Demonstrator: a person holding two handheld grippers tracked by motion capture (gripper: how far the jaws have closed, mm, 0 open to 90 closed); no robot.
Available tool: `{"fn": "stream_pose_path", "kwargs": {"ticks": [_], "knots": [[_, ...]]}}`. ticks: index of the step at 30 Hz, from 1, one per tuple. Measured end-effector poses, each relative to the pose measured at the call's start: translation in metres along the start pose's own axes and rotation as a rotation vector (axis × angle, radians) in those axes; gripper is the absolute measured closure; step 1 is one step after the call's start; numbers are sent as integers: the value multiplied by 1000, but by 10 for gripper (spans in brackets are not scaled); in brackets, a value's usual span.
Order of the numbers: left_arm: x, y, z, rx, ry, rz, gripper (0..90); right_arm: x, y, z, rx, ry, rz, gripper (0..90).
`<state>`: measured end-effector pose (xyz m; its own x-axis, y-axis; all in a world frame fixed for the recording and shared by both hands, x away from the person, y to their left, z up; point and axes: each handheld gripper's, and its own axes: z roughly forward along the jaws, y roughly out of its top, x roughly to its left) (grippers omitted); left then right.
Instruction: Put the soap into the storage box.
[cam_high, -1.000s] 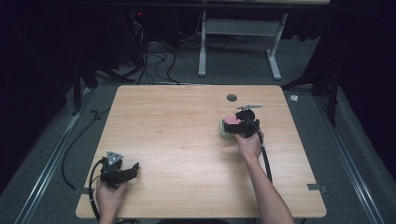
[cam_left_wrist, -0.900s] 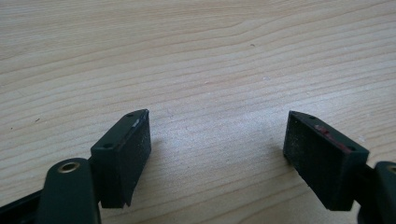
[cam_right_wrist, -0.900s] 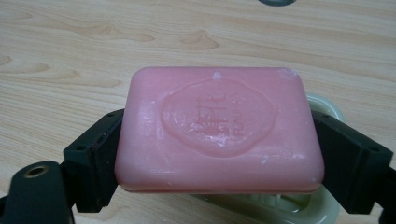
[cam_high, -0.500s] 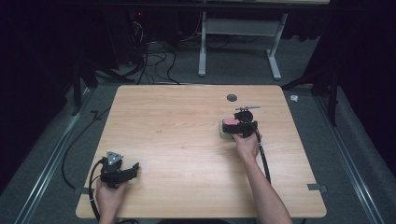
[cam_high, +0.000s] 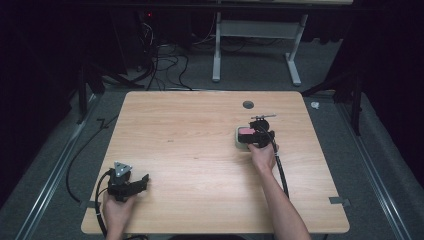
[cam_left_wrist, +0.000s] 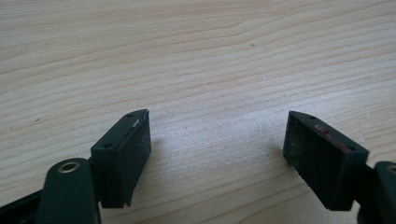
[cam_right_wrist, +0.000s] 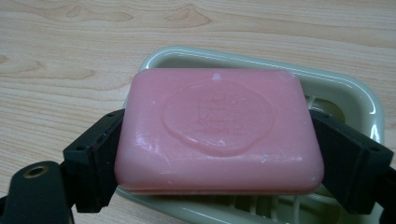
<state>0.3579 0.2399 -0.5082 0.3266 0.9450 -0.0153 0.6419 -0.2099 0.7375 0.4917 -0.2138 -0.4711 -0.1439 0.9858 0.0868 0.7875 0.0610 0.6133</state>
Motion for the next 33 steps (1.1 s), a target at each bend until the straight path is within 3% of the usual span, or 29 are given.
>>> {"fn": "stream_pose_path", "kwargs": {"ticks": [18, 33], "knots": [[0, 0, 0, 0, -1, 0, 237, -4, 1, -4, -30, 17, -2, 124], [0, 0, 0, 0, 0, 0, 238, -10, 3, -30, -99, 41, -17, 139]]}}
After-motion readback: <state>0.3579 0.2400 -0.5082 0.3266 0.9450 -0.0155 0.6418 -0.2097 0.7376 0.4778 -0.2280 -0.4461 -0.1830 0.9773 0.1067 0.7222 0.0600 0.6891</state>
